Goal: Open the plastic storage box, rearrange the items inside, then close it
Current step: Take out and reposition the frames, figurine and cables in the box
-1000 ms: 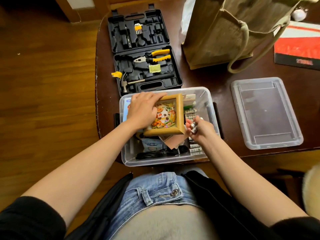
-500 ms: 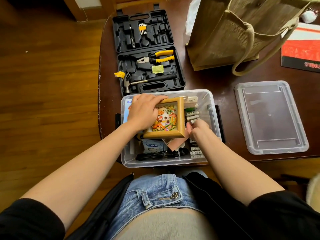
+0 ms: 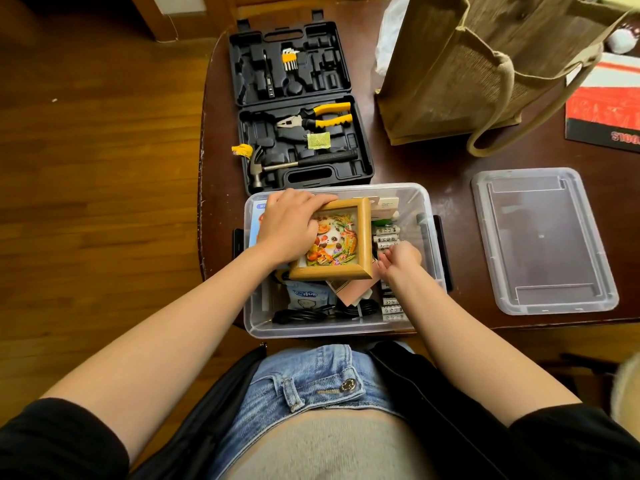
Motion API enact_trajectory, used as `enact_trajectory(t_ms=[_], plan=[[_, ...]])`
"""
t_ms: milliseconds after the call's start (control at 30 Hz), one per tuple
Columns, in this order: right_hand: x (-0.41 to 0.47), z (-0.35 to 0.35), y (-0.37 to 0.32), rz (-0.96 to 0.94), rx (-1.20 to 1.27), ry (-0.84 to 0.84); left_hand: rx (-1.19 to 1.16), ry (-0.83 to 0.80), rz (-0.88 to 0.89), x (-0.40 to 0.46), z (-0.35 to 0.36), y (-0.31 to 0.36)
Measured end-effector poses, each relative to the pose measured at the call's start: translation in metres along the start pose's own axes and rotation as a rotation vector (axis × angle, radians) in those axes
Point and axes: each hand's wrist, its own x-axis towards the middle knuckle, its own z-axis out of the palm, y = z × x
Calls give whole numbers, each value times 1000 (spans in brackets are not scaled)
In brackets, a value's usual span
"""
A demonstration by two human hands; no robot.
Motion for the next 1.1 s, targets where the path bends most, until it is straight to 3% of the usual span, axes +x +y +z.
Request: enact_trajectory(t_ms=[200,500,567,667,767,900,1000,1100], plan=[[-9,6,-9,10,-326,-76,0,8,0,0,0,-1],[-11,4,-1,-64,-441,-50,-13,1,1,0,-2,0],[-17,0,-6,-132,-508,-90,-25,2,1,0,-2,0],[-38,-9,-14,-409,-600,-152,-51,12,4,0,-2,-2],[-64,-19,-16,-553,-602,-255,-122,44,1,-1,-2,-4],[-79,-16,-14,-609,-830,-373,-298,56,30,-4,-7,-8],[-76,-6,-16,-614,-859,-369,-510,96,-2,-7,-13,-12],[-71,1,-17,-598,-886,-301,-534,155,-62,-17,-14,-17]])
